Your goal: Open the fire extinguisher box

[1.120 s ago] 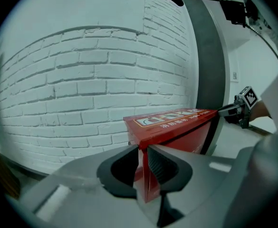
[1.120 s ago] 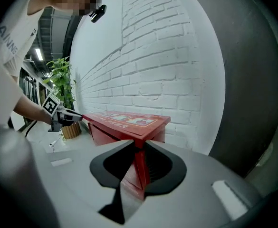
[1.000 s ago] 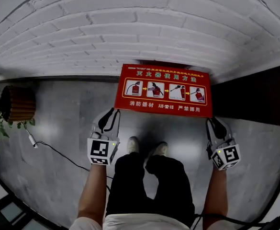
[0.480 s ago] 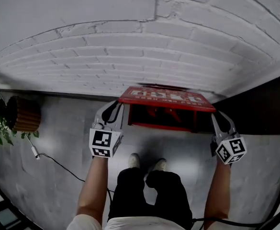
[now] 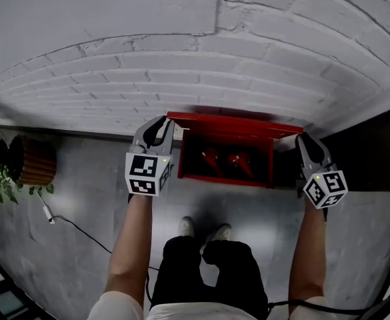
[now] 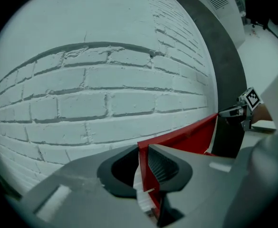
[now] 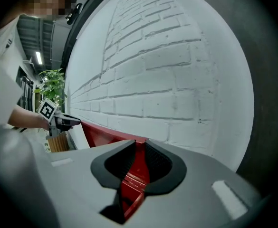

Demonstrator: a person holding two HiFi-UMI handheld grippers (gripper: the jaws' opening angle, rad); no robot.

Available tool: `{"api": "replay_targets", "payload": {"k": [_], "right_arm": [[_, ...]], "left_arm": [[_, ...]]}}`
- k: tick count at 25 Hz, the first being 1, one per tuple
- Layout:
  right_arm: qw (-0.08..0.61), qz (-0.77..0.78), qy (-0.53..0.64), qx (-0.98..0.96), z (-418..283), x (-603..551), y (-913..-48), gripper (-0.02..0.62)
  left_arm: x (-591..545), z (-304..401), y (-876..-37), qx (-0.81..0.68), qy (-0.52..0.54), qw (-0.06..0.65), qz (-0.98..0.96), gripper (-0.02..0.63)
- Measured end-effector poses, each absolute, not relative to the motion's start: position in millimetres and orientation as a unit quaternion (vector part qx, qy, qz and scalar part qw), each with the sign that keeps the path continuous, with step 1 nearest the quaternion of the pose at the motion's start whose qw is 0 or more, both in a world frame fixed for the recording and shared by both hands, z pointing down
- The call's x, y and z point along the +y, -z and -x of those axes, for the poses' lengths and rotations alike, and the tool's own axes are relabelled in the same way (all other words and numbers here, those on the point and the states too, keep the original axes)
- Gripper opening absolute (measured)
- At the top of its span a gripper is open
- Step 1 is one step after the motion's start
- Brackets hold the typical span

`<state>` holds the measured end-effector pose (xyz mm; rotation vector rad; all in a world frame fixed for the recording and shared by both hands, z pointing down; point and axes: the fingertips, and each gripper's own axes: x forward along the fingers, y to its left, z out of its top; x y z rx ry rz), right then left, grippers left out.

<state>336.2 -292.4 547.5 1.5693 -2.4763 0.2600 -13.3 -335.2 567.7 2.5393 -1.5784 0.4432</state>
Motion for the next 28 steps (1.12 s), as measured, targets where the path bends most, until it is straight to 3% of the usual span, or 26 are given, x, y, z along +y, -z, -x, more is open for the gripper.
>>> {"api": "replay_targets", "payload": {"k": [15, 28], "right_arm": [[0.087, -0.523, -0.088, -0.843, -336.6, -319.2, -552.2, 0.051], [0.083, -0.513, -0.080, -0.851, -297.4, -249.1, -523.2, 0.017]], "left_arm": [[-369.0, 12.2, -582.3, -0.527, -0.155, 0.056, -0.834, 0.049], [-276.0, 0.2, -548.3, -0.532, -0.147, 0.076, -0.830, 0.020]]}}
